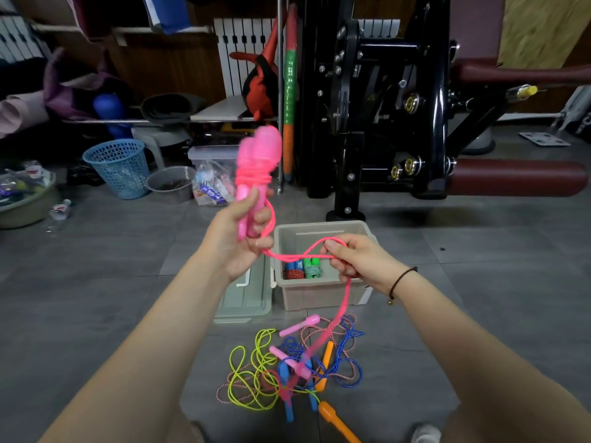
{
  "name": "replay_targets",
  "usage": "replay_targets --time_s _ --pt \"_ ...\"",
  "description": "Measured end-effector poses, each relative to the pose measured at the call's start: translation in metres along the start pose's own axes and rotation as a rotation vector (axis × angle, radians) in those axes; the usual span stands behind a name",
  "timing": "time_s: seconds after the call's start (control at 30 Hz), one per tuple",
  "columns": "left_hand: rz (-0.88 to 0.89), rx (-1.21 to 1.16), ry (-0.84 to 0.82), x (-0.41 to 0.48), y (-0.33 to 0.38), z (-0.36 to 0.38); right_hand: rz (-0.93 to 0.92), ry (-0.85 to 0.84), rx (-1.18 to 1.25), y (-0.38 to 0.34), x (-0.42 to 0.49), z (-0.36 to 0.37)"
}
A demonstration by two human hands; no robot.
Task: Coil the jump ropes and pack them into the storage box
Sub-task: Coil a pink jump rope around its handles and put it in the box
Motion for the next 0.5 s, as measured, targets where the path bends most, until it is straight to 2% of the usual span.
replay_targets --time_s 0.1,0.2,0.37,0.43,0.5 --pt "-0.205 0.231 -0.080 -0.010 -0.012 0.006 0.056 0.049 -0.250 0.002 -0.002 -0.011" --pt "-0.145 0.364 -0.047 -0.017 0.009 -0.001 0.157 0.134 -0.529 0.016 -0.004 -0.030" --pt "-0.055 0.699 0.157 -0.032 0.052 -0.051 0.347 0.202 -0.917 0.042 -0.012 -0.060" --pt "-0.029 0.827 0.240 -0.040 0.067 -0.075 0.440 0.303 -0.964 0.051 -0.026 -0.082" --pt "0.002 0.883 0.308 -0.048 0.078 -0.094 0.447 0.398 -0.824 0.057 -0.036 -0.101"
Point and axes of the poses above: each hand's wrist, its own x-axis towards the middle knuckle, its own z-axis out of the palm, y = z × x, the point moved 8 cm from there along x, towards the middle knuckle, and after that the axes turned 11 degrees about -y, right-handed, at the moved point
